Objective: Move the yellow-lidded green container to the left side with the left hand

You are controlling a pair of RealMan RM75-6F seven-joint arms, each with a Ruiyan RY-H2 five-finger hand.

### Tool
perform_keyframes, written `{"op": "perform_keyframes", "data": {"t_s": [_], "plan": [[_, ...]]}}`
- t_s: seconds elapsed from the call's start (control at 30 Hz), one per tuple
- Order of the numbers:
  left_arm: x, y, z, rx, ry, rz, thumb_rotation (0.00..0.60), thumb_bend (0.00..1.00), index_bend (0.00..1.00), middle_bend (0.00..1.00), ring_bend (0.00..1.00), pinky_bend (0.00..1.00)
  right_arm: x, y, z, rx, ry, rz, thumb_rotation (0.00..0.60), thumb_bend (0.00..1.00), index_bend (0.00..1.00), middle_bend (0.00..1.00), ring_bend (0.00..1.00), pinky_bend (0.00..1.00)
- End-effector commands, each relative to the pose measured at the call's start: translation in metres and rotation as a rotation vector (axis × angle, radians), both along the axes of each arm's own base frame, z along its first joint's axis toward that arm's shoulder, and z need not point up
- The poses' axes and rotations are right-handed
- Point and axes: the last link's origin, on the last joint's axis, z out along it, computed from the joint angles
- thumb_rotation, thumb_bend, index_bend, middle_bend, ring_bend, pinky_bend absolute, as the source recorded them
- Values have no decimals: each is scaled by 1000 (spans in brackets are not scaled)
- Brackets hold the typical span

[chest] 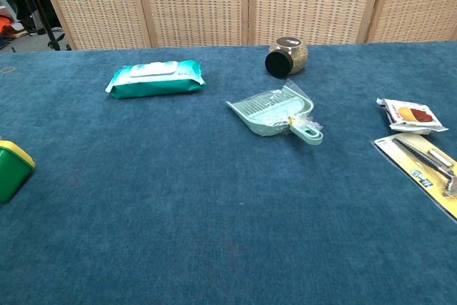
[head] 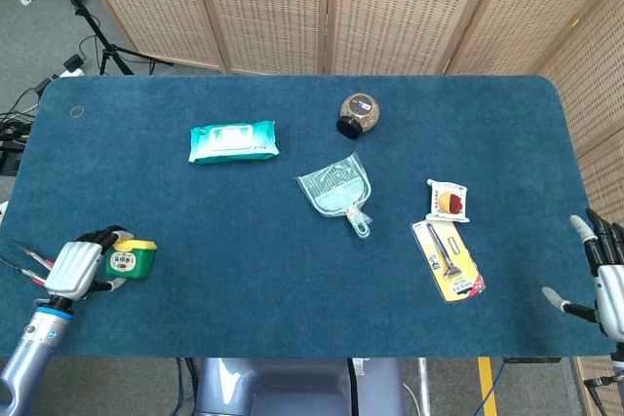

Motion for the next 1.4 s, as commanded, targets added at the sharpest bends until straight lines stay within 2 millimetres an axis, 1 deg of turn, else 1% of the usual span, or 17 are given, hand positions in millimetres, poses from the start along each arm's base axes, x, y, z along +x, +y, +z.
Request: {"op": "perform_keyframes", "data": {"t_s": [0.03, 0.2, 0.3, 0.4, 0.53, 0.63, 0.8, 0.83, 0.87, 0.9, 0.93, 0.97, 1.0, 1.03, 1.07, 1.17, 1.4], "plan": [[5, -1, 13, -39, -30, -2, 600, 428, 527, 315, 327, 360, 0, 0, 1, -2, 0, -3, 600, 0, 0, 0, 0, 0], [25, 6, 52, -166, -44, -6, 600, 469, 540, 325, 327, 360, -1, -1, 1, -1, -2, -7, 600, 0, 0, 0, 0, 0], [37, 14, 74, -234, 24, 3, 600, 484, 540, 325, 328, 360, -1, -1, 0, 0, -1, -8, 600, 0, 0, 0, 0, 0], [53, 26, 87, -367, 139, 24, 600, 548, 540, 329, 336, 361, 0, -1, 0, 1, 3, -8, 600, 0, 0, 0, 0, 0], [68, 38, 85, -524, 220, 103, 600, 650, 540, 331, 337, 361, -1, -2, -1, 0, 5, -11, 600, 0, 0, 0, 0, 0], [70, 45, 78, -606, 281, 153, 600, 673, 540, 331, 337, 361, -2, -3, -1, -2, 6, -16, 600, 0, 0, 0, 0, 0], [73, 53, 65, -630, 283, 174, 600, 683, 540, 331, 332, 360, -2, -3, -1, -1, 7, -17, 600, 0, 0, 0, 0, 0], [73, 54, 62, -629, 275, 177, 600, 670, 538, 306, 293, 326, -2, -4, 0, -2, 7, -18, 600, 0, 0, 0, 0, 0], [73, 54, 59, -626, 267, 180, 600, 648, 516, 252, 230, 269, -2, -4, 0, -3, 6, -19, 600, 0, 0, 0, 0, 0], [72, 56, 56, -619, 255, 184, 600, 602, 422, 153, 129, 161, -3, -4, 0, -3, 5, -20, 600, 0, 0, 0, 0, 0], [70, 57, 54, -608, 252, 180, 600, 545, 273, 55, 39, 59, -3, -4, 0, -3, 4, -21, 600, 0, 0, 0, 0, 0], [69, 59, 53, -589, 251, 169, 600, 511, 167, 12, 5, 16, -3, -4, 0, -3, 4, -21, 600, 0, 0, 0, 0, 0], [69, 61, 53, -562, 244, 156, 600, 478, 51, 0, 0, 0, -3, -4, 0, -3, 4, -21, 600, 0, 0, 0, 0, 0], [69, 62, 52, -536, 230, 146, 600, 459, 5, 0, 0, 0, -3, -4, 0, -2, 5, -21, 600, 0, 0, 0, 0, 0], [70, 64, 52, -493, 195, 139, 600, 454, 0, 0, 0, 0, -3, -4, 0, 1, 4, -21, 600, 0, 0, 0, 0, 0], [68, 67, 51, -458, 172, 135, 600, 439, 0, 0, 0, 0, -2, -4, 0, 0, 6, -18, 600, 0, 0, 0, 0, 0], [70, 78, 60, -363, 74, 114, 600, 427, 0, 0, 0, 0, -1, -3, -1, 3, 9, -15, 600, 0, 0, 0, 0, 0]]}}
